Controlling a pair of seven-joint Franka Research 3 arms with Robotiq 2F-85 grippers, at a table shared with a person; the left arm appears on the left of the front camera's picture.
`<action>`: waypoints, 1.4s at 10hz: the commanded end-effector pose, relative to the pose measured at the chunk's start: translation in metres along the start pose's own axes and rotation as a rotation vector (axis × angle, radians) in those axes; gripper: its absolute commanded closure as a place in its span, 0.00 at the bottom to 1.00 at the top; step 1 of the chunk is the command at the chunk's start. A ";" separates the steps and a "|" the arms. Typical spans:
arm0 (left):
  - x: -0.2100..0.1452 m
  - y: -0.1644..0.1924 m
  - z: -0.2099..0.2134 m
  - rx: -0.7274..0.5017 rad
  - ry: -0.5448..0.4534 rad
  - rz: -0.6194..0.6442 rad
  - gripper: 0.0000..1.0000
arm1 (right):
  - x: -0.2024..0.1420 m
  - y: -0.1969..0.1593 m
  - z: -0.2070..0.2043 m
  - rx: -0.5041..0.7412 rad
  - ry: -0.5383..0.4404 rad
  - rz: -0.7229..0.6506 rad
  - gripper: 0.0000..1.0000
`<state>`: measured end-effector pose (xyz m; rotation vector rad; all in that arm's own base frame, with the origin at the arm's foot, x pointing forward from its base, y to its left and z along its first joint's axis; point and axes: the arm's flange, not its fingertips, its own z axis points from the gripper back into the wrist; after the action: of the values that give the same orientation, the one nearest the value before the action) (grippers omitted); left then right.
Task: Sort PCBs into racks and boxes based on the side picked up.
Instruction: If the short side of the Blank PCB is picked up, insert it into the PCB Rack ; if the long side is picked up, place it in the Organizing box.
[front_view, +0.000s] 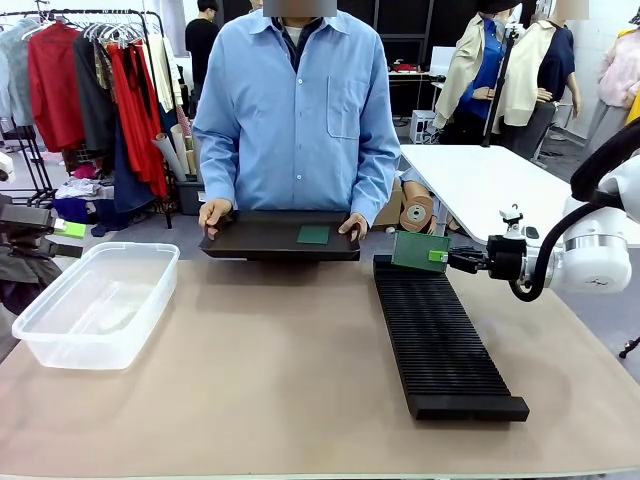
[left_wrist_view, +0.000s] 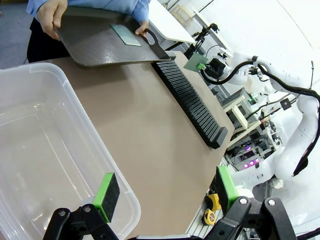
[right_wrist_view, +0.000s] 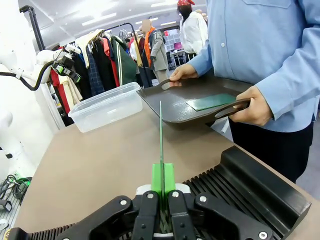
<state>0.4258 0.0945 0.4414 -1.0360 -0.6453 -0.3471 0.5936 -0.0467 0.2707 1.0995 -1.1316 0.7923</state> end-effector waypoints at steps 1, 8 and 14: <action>0.001 -0.002 0.001 -0.001 -0.006 -0.002 0.00 | -0.003 -0.002 -0.004 0.021 0.024 0.085 1.00; 0.001 -0.002 0.001 -0.001 -0.006 -0.002 0.00 | -0.007 -0.022 -0.005 0.141 0.123 0.209 1.00; 0.001 -0.002 0.001 -0.001 -0.006 -0.002 0.00 | -0.034 -0.054 -0.008 0.158 0.106 0.201 1.00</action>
<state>0.4259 0.0945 0.4414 -1.0359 -0.6454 -0.3471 0.6278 -0.0527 0.2241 1.0469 -1.0969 1.0803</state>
